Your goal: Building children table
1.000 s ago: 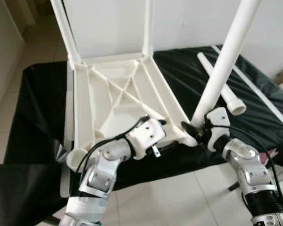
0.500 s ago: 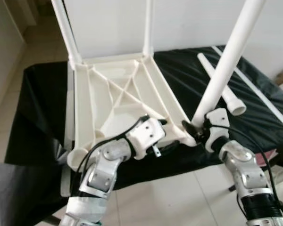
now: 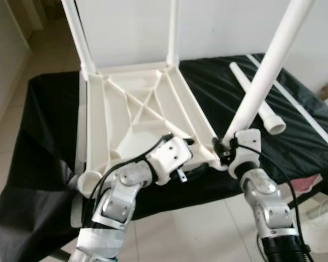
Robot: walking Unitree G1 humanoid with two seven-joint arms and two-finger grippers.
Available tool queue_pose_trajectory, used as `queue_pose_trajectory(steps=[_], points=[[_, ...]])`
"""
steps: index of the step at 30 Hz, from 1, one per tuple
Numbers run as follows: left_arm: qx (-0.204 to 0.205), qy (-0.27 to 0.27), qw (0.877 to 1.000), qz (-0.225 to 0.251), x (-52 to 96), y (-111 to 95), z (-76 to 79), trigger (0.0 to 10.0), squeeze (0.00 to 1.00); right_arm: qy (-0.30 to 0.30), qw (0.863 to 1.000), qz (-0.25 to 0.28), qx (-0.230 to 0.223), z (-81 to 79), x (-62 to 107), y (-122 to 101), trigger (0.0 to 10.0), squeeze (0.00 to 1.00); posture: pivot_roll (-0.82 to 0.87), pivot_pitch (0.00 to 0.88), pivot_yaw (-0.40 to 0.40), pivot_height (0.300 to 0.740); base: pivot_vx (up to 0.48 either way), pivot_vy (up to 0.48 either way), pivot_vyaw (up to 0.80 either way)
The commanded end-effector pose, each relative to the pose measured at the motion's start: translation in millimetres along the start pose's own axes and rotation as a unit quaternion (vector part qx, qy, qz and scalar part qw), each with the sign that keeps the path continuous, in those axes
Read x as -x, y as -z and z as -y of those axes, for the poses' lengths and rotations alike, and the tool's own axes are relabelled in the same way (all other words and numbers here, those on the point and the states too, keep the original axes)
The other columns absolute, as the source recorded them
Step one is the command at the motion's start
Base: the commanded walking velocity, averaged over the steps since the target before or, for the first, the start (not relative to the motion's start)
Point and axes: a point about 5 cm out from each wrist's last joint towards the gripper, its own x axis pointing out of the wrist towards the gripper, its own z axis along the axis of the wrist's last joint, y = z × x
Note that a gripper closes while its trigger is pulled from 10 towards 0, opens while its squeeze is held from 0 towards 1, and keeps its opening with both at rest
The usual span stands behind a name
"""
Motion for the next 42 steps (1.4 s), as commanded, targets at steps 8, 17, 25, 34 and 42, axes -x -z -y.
queue_pose_trajectory(steps=[8,17,25,34,42], points=[[0.008,-0.04,0.999,0.011,0.6,-1,0.0,10.0,0.0,0.121,0.991,-0.033,-0.051,-2.3,8.4,18,10.0,0.0,-0.03,0.051,-0.029,0.74,0.0,0.0,0.0],[0.007,-0.039,0.999,0.011,1.8,-1,-2.1,10.0,0.0,0.12,0.991,-0.028,-0.059,-14.4,11.8,15,10.0,0.0,-0.02,0.056,-0.025,0.74,0.0,0.0,0.0],[0.008,-0.044,0.999,0.01,2.9,-2,-3.0,10.0,0.0,0.132,0.99,-0.016,-0.052,-13.6,10.5,9,10.0,0.47,-0.02,0.071,-0.023,0.74,0.0,0.0,0.0],[0.008,-0.047,0.999,0.01,3.3,-2,-4.1,10.0,0.0,0.099,0.994,0.005,-0.047,-8.7,12.7,2,10.0,1.0,-0.03,0.073,-0.021,0.74,0.0,0.0,0.0],[0.008,-0.045,0.999,0.011,3.2,-3,-4.1,10.0,0.0,0.027,0.999,0.013,-0.021,10.0,15.1,2,10.0,0.95,-0.03,0.075,-0.016,0.74,0.0,0.0,0.0]])
